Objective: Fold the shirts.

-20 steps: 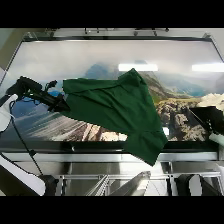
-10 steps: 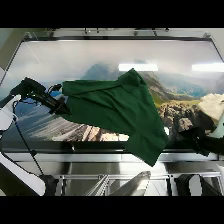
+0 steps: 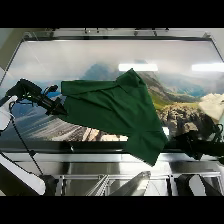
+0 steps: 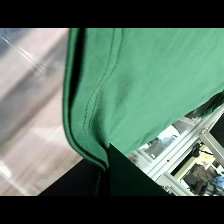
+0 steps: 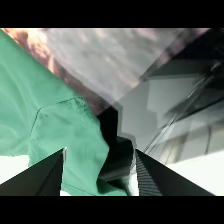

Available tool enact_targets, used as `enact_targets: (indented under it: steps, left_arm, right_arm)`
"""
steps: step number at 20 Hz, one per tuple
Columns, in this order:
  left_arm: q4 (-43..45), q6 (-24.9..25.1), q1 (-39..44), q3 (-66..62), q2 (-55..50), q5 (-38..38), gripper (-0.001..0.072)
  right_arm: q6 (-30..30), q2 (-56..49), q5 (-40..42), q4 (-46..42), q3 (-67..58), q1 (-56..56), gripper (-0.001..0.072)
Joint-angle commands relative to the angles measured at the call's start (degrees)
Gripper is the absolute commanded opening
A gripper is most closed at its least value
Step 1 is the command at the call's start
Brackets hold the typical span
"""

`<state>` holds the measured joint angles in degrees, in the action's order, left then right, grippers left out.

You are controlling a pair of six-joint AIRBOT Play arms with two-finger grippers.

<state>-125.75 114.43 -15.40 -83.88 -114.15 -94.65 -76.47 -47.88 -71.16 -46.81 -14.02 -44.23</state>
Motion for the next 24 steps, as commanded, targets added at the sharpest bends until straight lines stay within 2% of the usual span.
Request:
enact_targets:
  steps: [1, 7, 9, 16, 17, 18, 19, 20, 21, 22, 24]
  left_arm:
    - [-0.3, 0.0, -0.1, -0.1, 0.0, -0.5, 0.0016]
    - [-0.3, 0.0, -0.1, -0.1, 0.0, -0.5, 0.0015]
    - [-0.3, 0.0, -0.1, -0.1, 0.0, -0.5, 0.0015]
    - [-0.3, 0.0, -0.1, -0.1, 0.0, -0.5, 0.0016]
    - [-0.3, 0.0, -0.1, -0.1, 0.0, -0.5, 0.0016]
    - [-0.3, 0.0, -0.1, -0.1, 0.0, -0.5, 0.0016]
    - [-0.3, 0.0, -0.1, -0.1, 0.0, -0.6, 0.0016]
    - [-0.3, 0.0, -0.1, -0.1, 0.0, -0.8, 0.0016]
    - [-0.3, 0.0, -0.1, -0.1, 0.0, -1.1, 0.0016]
    - [-0.3, 0.2, -0.1, -0.1, 0.0, -1.7, 0.0016]
    - [-3.3, 2.6, -0.2, -0.6, 0.0, -5.2, 0.0016]
  right_arm:
    - [5.6, -5.4, 4.0, 4.2, 2.3, 0.0, 0.0479]
    - [14.3, -6.9, 9.8, 14.4, 9.0, 0.2, 0.0479]
    - [14.8, -7.0, 11.7, 16.2, 9.4, 2.5, 0.0479]
    - [14.8, -8.6, 20.9, 28.0, 9.4, 21.5, 0.0478]
    - [14.9, -8.6, 21.0, 28.7, 9.4, 22.9, 0.0451]
    - [15.5, -8.4, 20.6, 29.4, 9.4, 23.6, 0.0331]
    - [16.7, -8.4, 19.6, 30.3, 9.4, 23.6, 0.0295]
    - [17.4, -8.4, 18.5, 31.0, 9.3, 23.6, 0.0293]
    - [18.7, -8.3, 16.8, 31.7, 9.0, 23.6, 0.0205]
    - [19.8, -7.8, 15.4, 32.4, 8.4, 23.6, 0.0066]
    - [19.8, -5.8, 12.2, 33.7, 5.7, 23.6, 0.0024]
